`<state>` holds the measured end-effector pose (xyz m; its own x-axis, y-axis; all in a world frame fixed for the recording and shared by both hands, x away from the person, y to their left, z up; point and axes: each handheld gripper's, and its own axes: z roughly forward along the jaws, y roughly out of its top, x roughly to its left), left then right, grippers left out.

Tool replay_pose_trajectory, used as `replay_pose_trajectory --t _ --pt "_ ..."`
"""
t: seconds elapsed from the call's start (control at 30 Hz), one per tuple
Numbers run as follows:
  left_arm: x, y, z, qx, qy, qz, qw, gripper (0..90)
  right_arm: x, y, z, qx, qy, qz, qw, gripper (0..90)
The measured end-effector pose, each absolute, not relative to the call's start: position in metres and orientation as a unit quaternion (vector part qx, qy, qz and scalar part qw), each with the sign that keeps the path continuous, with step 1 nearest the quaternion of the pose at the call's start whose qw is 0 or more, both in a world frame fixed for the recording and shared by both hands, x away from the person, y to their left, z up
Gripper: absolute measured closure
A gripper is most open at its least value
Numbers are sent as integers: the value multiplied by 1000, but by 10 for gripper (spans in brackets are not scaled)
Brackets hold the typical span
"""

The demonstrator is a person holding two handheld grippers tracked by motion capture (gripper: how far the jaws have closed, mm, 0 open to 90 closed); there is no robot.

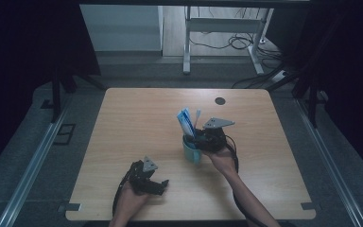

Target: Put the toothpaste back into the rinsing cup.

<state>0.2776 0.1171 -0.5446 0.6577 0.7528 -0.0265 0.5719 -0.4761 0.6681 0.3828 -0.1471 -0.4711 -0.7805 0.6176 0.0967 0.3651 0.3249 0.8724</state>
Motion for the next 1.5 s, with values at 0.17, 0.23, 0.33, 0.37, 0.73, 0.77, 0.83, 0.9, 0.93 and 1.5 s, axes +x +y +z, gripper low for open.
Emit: replay_pose_trajectory --t 0.17,0.23,0.33,0.37,0.73,0.77,0.83,0.9,0.93,1.5 --pt "278 117 -545 848 390 137 331 25 382 -148 -467 307 808 488 121 440" --pt "278 117 -545 848 390 137 331 25 381 -148 -465 306 809 487 120 407" --pt "278 117 -545 849 389 137 330 25 380 -148 -462 302 812 485 120 370" --pt "278 117 -545 849 389 137 330 25 379 -148 -461 300 814 484 118 354" --pt "278 117 -545 849 389 137 330 25 375 -147 -452 292 825 471 108 238" --pt "278 117 -545 849 389 137 330 25 373 -146 -451 290 827 469 109 229" --pt "278 117 -545 849 389 137 330 25 372 -147 -449 285 830 467 111 214" --pt "278 117 -544 849 389 137 330 25 370 -147 -448 282 833 463 113 199" --pt "278 117 -544 849 389 137 330 25 370 -147 -448 281 834 461 114 192" --pt "278 117 -544 849 389 137 330 25 358 -168 -440 283 832 460 125 127"
